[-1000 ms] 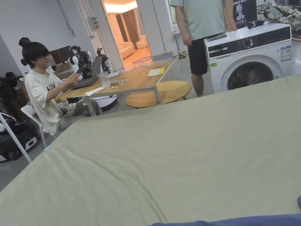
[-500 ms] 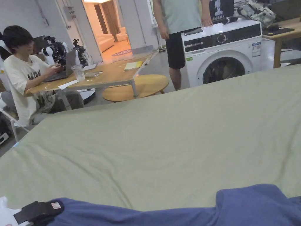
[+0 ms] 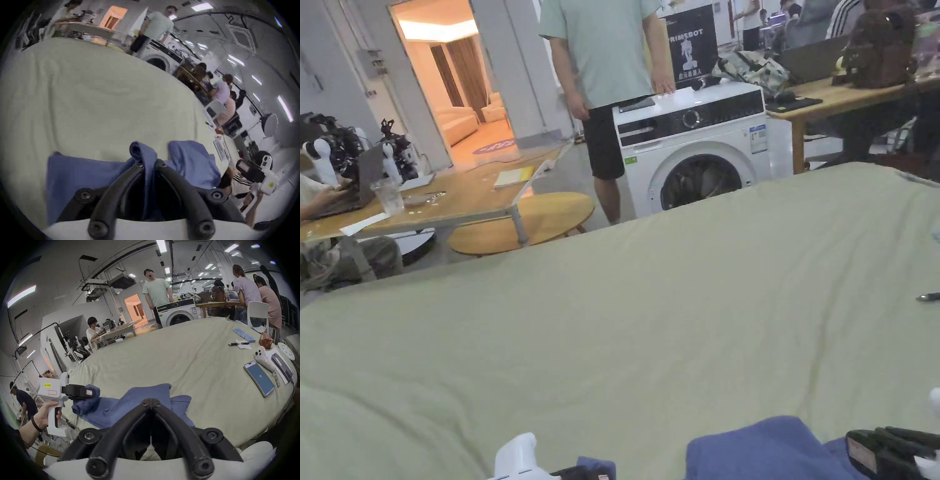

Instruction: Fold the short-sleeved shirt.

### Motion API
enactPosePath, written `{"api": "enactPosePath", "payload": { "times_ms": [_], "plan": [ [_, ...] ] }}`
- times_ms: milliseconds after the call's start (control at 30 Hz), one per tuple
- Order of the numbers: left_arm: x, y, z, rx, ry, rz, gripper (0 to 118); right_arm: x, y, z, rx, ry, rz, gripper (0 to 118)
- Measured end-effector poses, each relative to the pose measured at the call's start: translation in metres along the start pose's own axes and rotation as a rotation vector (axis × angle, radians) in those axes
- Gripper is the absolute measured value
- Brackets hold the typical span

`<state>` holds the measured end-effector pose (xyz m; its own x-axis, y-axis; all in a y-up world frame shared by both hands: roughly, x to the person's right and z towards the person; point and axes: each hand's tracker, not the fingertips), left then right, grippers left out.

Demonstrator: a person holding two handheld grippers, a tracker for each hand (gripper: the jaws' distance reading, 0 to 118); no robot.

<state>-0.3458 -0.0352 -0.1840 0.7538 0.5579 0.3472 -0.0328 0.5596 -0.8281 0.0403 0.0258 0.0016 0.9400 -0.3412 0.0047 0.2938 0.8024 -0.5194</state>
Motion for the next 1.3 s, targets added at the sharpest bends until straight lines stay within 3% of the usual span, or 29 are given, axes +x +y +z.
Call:
{"api": "enactPosePath", "payload": {
  "times_ms": [33,100,167,200,267,300,433,567,667,833,867,900,967,1000,1100,1167,1300],
  "plan": [
    [0.004,0.0,-0.006,-0.019,-0.032,-0.025,28,0.004,0.0,0.0,-0.003,-0.008,-0.003,0],
    [0.017,-0.001,-0.005,0.02,-0.084,-0.061,93,0.009,-0.001,0.002,-0.005,-0.017,-0.013,0],
    [0.017,0.002,0.007,0.083,-0.162,-0.043,84,0.013,-0.004,0.005,-0.005,-0.019,-0.02,0],
    [0.02,0.004,0.015,0.1,-0.19,-0.011,70,0.015,-0.005,0.006,-0.004,-0.021,-0.024,0],
    [0.014,0.005,0.026,0.144,-0.175,0.013,17,0.019,-0.008,0.006,-0.008,-0.023,-0.033,0],
    [0.011,0.004,0.027,0.149,-0.126,0.005,4,0.02,-0.009,0.005,-0.011,-0.025,-0.039,0],
    [-0.002,-0.015,0.005,0.006,-0.075,0.03,4,0.023,-0.012,-0.001,-0.025,-0.002,-0.085,0],
    [-0.013,-0.045,-0.04,-0.149,-0.059,0.074,4,0.017,-0.014,-0.002,-0.035,-0.004,-0.061,0],
    [-0.011,-0.051,-0.048,-0.059,-0.161,0.217,2,0.014,-0.013,-0.002,-0.034,0.0,-0.052,0],
    [-0.014,-0.046,-0.04,-0.069,-0.202,0.224,2,0.008,-0.01,-0.007,-0.036,0.012,-0.064,0],
    [-0.017,-0.043,-0.031,-0.058,-0.233,0.239,3,0.007,-0.01,-0.008,-0.036,0.016,-0.065,0],
    [-0.021,-0.042,-0.015,-0.018,-0.233,0.251,18,0.006,-0.01,-0.01,-0.037,0.019,-0.063,0],
    [-0.037,-0.038,0.021,0.119,-0.222,0.242,80,0.003,-0.009,-0.011,-0.039,0.022,-0.051,0],
    [-0.046,-0.034,0.036,0.148,-0.227,0.256,103,0.003,-0.009,-0.011,-0.04,0.024,-0.047,0],
    [-0.08,-0.029,0.081,0.202,-0.22,0.321,105,0.001,-0.009,-0.014,-0.055,0.035,-0.038,0],
    [-0.098,-0.029,0.1,0.22,-0.139,0.339,105,0.001,-0.01,-0.015,-0.062,0.035,-0.031,0],
    [-0.135,-0.041,0.097,0.178,-0.029,0.415,105,0.002,-0.014,-0.018,-0.071,0.04,-0.042,0]
  ]
}}
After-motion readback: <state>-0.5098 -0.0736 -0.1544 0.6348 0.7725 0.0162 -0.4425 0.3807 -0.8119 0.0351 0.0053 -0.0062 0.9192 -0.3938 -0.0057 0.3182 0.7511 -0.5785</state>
